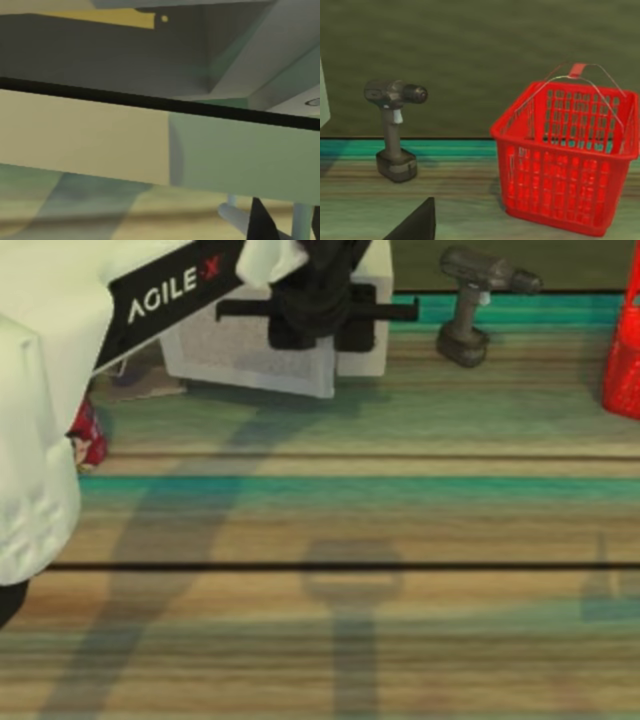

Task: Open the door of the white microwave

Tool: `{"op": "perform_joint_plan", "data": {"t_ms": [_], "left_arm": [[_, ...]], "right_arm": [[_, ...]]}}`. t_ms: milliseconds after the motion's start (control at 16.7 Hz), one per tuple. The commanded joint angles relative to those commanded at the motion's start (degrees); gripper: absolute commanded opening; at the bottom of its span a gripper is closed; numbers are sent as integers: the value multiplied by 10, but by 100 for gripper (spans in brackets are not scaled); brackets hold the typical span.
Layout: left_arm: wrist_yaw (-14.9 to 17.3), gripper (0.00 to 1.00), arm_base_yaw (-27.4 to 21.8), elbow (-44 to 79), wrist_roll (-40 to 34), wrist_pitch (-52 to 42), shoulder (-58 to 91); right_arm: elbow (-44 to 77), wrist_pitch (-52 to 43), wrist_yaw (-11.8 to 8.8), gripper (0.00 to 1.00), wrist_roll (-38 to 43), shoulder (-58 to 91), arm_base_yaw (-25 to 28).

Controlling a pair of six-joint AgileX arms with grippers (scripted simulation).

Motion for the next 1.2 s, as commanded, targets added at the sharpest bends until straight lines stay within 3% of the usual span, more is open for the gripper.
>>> {"op": "perform_joint_plan", "data": {"t_ms": [840, 1200], "left_arm": [[0, 0, 0, 0, 0, 0, 0], [14, 0, 2, -49, 26, 25, -28]], "right_arm": [[0, 0, 0, 100, 0, 0, 0], [0, 0, 0, 100, 0, 0, 0]]}}
